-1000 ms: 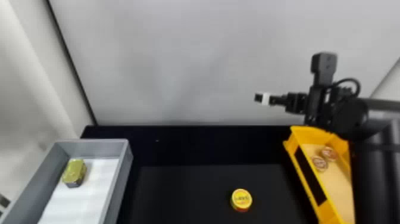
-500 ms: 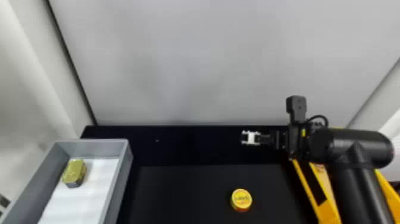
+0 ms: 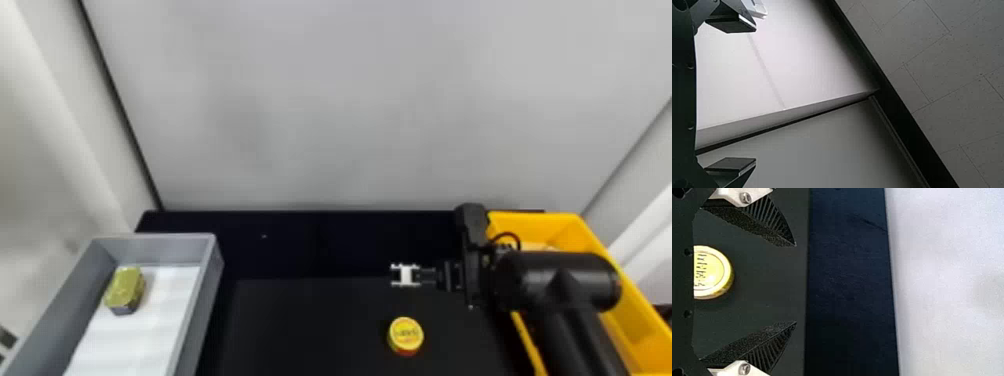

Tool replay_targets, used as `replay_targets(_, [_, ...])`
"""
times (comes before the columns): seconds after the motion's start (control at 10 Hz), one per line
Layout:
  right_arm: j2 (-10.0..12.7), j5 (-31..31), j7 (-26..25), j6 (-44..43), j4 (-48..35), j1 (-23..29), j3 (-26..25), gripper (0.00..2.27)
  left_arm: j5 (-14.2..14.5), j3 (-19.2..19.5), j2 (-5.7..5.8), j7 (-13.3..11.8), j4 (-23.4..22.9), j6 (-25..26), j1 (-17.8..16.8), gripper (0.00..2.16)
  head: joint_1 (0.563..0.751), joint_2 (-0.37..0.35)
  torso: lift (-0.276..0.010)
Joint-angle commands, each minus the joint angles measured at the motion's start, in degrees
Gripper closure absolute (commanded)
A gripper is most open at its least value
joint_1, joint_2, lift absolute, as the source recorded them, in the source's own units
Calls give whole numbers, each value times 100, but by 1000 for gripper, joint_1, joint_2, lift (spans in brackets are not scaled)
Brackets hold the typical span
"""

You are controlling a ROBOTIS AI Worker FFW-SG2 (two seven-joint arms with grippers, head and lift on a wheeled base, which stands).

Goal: Pick up the round yellow can and place it in the yellow rectangular box

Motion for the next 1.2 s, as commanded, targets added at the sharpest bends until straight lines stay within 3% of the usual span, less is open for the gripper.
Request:
replay_targets(0.0, [-37, 0, -6, 96, 132, 141, 159, 51, -1, 18, 0, 1, 5, -16, 26, 88, 694, -78, -3])
replay_targets(1.1, [-186, 202, 55, 641, -140, 492, 599, 65, 26, 26, -26, -8, 23, -43, 43, 88, 694, -78, -2])
